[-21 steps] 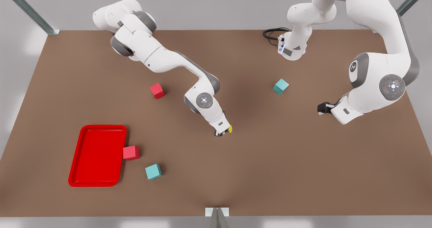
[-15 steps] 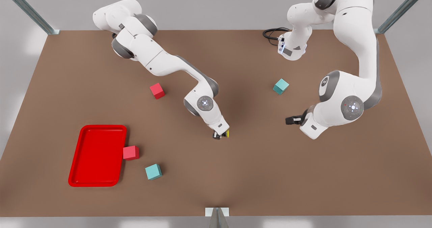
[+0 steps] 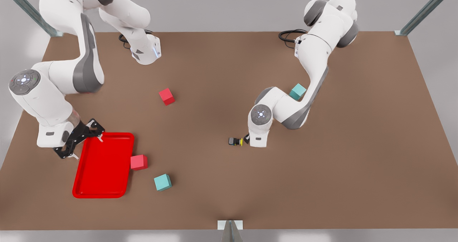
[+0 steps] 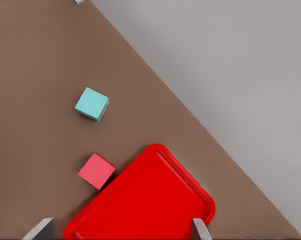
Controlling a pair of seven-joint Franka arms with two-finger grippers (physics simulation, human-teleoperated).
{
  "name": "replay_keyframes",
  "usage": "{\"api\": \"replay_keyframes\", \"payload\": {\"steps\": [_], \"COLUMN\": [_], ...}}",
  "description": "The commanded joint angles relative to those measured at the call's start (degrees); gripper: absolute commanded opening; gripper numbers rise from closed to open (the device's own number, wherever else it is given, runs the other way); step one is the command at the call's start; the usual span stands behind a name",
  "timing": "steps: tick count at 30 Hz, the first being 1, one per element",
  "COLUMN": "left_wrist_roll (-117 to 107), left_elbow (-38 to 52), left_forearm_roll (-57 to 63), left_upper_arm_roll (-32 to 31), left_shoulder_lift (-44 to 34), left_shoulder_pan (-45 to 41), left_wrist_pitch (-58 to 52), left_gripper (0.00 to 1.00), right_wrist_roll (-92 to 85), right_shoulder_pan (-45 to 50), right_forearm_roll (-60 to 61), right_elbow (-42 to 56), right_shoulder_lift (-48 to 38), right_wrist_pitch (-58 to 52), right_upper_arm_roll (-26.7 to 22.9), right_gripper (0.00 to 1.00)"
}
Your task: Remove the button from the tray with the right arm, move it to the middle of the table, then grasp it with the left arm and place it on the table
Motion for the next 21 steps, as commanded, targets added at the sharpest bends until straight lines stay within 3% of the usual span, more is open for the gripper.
{"api": "replay_keyframes", "payload": {"steps": [1,2,3,4,6,13,21], "left_wrist_roll": [-64.12,-65.09,-66.05,-66.58,-67.11,-63.51,-56.39], "left_elbow": [1.36,1.44,1.44,1.44,1.44,4.7,1.97], "left_forearm_roll": [3.54,4.25,4.69,4.69,4.69,4.69,4.42], "left_upper_arm_roll": [0.15,0.15,0.24,0.15,0.24,1.47,1.47], "left_shoulder_lift": [1.57,2.36,3.23,4.03,5.61,11.32,12.64], "left_shoulder_pan": [-2.64,-4.04,-4.66,-4.66,-4.66,-4.66,-7.83], "left_wrist_pitch": [2.91,3.53,3.88,6.16,8.54,19.79,18.82], "left_gripper": [1.0,1.0,1.0,1.0,1.0,1.0,1.0], "right_wrist_roll": [39.4,39.67,39.41,39.05,40.1,55.14,55.75], "right_shoulder_pan": [-1.02,-4.18,-1.92,5.97,16.44,18.4,18.66], "right_forearm_roll": [6.83,7.8,7.55,7.63,7.63,7.81,8.25], "right_elbow": [-1.15,-0.53,0.16,-2.01,-5.46,-1.94,-1.76], "right_shoulder_lift": [-2.28,-1.93,-2.11,-6.13,-9.49,-4.57,-3.69], "right_wrist_pitch": [-12.97,-16.58,-15.45,-16.49,-16.5,-15.71,-14.74], "right_upper_arm_roll": [-0.12,-0.12,-5.29,-15.12,-27.95,-26.75,-26.4], "right_gripper": [1.0,1.0,1.0,1.0,1.0,1.0,1.0]}}
